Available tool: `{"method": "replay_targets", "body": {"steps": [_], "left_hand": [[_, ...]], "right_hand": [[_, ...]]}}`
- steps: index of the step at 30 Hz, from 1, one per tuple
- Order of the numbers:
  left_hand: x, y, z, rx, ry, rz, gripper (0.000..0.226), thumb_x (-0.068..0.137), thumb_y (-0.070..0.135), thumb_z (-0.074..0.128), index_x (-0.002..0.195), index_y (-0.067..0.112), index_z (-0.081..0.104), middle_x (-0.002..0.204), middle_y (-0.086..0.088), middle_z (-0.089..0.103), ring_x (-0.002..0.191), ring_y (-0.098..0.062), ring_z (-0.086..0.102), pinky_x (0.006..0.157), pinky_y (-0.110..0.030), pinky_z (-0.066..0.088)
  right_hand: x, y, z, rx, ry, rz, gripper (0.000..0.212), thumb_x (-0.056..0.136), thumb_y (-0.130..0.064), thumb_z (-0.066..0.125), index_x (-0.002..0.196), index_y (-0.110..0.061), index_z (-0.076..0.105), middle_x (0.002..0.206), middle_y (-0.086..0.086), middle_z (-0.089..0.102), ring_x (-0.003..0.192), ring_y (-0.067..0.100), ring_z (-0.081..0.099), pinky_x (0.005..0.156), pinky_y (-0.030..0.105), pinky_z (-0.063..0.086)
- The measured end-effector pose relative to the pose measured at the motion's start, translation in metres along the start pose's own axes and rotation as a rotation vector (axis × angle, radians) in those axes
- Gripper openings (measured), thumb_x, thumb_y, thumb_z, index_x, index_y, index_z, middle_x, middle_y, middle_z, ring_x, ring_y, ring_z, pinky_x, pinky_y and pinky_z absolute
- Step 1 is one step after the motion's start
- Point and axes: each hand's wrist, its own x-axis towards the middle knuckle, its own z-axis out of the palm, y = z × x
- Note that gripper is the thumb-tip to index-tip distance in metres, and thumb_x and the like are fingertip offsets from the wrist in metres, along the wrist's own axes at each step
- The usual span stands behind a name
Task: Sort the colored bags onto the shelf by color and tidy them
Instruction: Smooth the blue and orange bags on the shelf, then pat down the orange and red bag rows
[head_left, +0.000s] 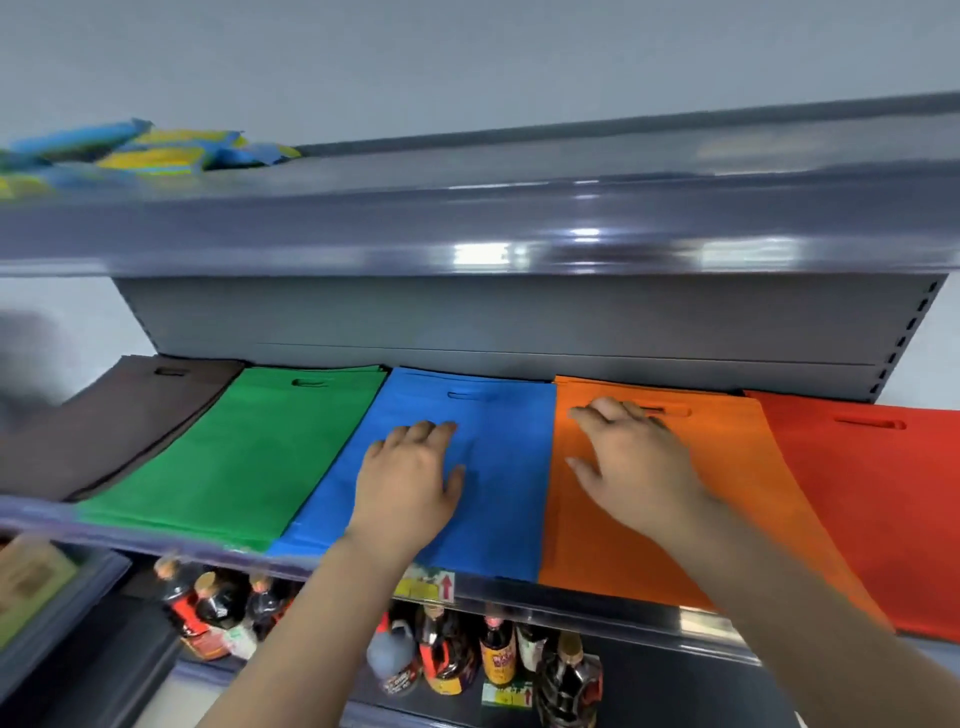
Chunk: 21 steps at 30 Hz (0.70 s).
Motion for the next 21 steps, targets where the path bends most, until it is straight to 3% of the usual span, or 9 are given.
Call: {"method": "replay_targets", "body": {"steps": [2,4,11,15,21], "left_hand": [[-0.007,-0.034,-0.017,0.13,0.015,-0.002,0.052,0.055,0.025,0.086,0.102,0.008,0.07,0.087,-0.009,0.069,0.075,-0.032,0.067,0.06,-0.041,0.053],[-0.017,-0.069,-0.037,0.218,0.029,-0.032,0.055,0.047,0.029,0.089,0.095,0.009,0.071,0.081,-0.007,0.069,0.068,-0.03,0.066,0.055,-0.038,0.052],[-0.081,-0.202,-0.11,0.427,0.063,-0.203,0.053,0.044,0.032,0.089,0.09,0.011,0.071,0.077,-0.007,0.068,0.068,-0.03,0.065,0.054,-0.038,0.051],[-0.124,-0.279,-0.15,0.48,0.079,-0.317,0.047,0.049,0.025,0.084,0.09,0.01,0.07,0.081,-0.008,0.069,0.074,-0.032,0.065,0.061,-0.041,0.053],[-0.198,-0.384,-0.201,0.602,0.096,-0.52,0.037,0.061,0.032,0.077,0.092,0.012,0.07,0.086,-0.005,0.07,0.079,-0.031,0.066,0.061,-0.04,0.051]], "right_hand": [[0.014,-0.037,-0.007,-0.011,0.02,-0.094,0.051,0.096,-0.038,0.043,0.143,-0.021,0.031,0.14,-0.004,0.038,0.13,0.019,0.035,0.103,0.031,0.032],[0.029,-0.077,-0.014,-0.012,0.04,-0.176,0.05,0.097,-0.037,0.043,0.143,-0.021,0.031,0.14,-0.003,0.038,0.13,0.019,0.034,0.104,0.031,0.03],[0.067,-0.239,-0.025,-0.015,0.095,-0.434,0.047,0.094,-0.035,0.048,0.138,-0.019,0.037,0.134,-0.001,0.042,0.126,0.02,0.038,0.103,0.034,0.032],[0.083,-0.34,-0.029,-0.007,0.145,-0.579,0.046,0.093,-0.033,0.049,0.136,-0.02,0.038,0.136,0.0,0.043,0.129,0.021,0.036,0.104,0.036,0.03],[0.093,-0.487,-0.03,0.023,0.201,-0.778,0.043,0.094,-0.033,0.046,0.135,-0.019,0.039,0.136,0.0,0.043,0.129,0.021,0.034,0.102,0.036,0.029]]}}
